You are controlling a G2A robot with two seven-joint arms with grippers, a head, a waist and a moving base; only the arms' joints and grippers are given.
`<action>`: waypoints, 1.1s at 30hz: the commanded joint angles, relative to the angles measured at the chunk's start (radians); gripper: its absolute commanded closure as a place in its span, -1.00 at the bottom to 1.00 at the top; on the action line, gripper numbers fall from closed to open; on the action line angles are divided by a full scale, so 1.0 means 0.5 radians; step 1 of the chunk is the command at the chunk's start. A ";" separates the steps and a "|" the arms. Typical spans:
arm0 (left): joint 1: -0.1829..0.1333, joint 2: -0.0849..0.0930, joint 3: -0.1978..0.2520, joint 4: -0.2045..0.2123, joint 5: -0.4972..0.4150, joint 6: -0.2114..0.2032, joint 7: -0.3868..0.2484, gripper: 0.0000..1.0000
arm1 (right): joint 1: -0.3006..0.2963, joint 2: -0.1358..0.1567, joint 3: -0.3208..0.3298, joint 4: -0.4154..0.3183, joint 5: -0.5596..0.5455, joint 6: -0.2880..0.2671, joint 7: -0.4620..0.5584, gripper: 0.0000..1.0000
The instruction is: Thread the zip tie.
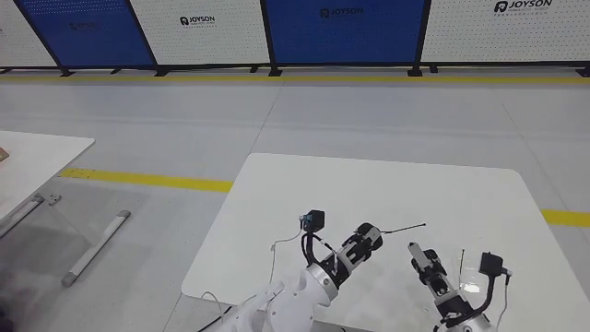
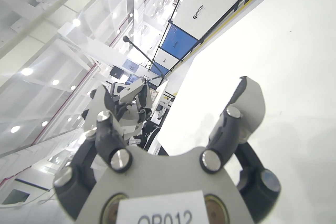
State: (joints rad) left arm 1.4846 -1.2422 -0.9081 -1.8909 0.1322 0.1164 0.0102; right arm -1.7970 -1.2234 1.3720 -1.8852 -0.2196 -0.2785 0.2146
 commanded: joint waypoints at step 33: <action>0.085 -0.004 -0.072 -0.115 -0.181 0.019 0.018 1.00 | 0.163 0.036 -0.033 -0.004 -0.944 0.052 0.039 -1.00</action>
State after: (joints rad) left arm 1.5269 -1.2441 -0.9443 -1.9482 0.0417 0.1258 0.0195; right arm -1.7155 -1.2053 1.3552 -1.8871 -0.6915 -0.2527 0.2342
